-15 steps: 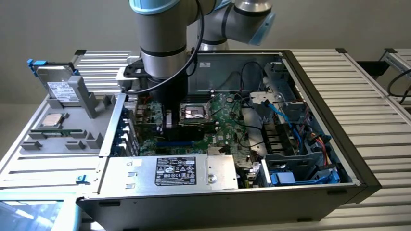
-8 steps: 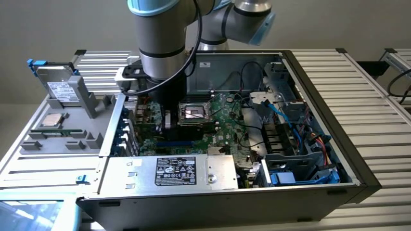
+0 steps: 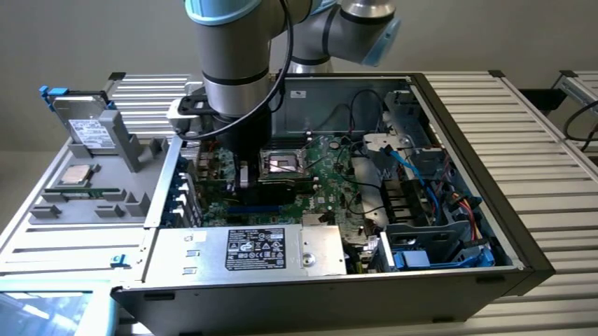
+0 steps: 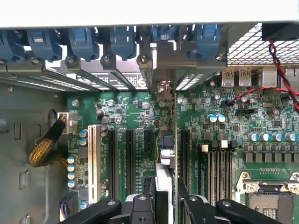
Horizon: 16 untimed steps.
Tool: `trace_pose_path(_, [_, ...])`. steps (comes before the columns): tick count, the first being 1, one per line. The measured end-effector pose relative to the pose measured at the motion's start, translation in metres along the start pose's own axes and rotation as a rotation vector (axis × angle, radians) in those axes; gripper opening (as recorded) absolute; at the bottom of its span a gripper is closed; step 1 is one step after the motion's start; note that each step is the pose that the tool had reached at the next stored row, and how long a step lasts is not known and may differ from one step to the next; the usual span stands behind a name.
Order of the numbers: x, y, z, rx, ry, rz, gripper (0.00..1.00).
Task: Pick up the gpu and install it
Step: 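Insert the gpu into the slot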
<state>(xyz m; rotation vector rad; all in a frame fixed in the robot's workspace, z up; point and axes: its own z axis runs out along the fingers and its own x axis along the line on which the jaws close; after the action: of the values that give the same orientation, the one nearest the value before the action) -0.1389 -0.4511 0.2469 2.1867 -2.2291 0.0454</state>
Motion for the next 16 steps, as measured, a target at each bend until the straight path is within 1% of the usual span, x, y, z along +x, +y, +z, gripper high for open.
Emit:
trace_pose_path(4, [-0.0006, 0.0001, 0.0002, 0.0, 0.0001, 0.0, 0.29])
trace_pose_path(5, [-0.0012, 0.0001, 0.0002, 0.0, 0.0016, 0.0, 0.29])
trace_pose_path(7, [-0.0016, 0.0002, 0.0005, 0.0003, 0.0077, 0.0, 0.29])
trace_pose_path(9, [-0.0018, 0.0002, 0.0005, 0.0002, 0.0119, 0.0, 0.29])
trace_pose_path(16, [-0.0023, 0.0007, 0.001, 0.0002, 0.011, 0.0, 0.29])
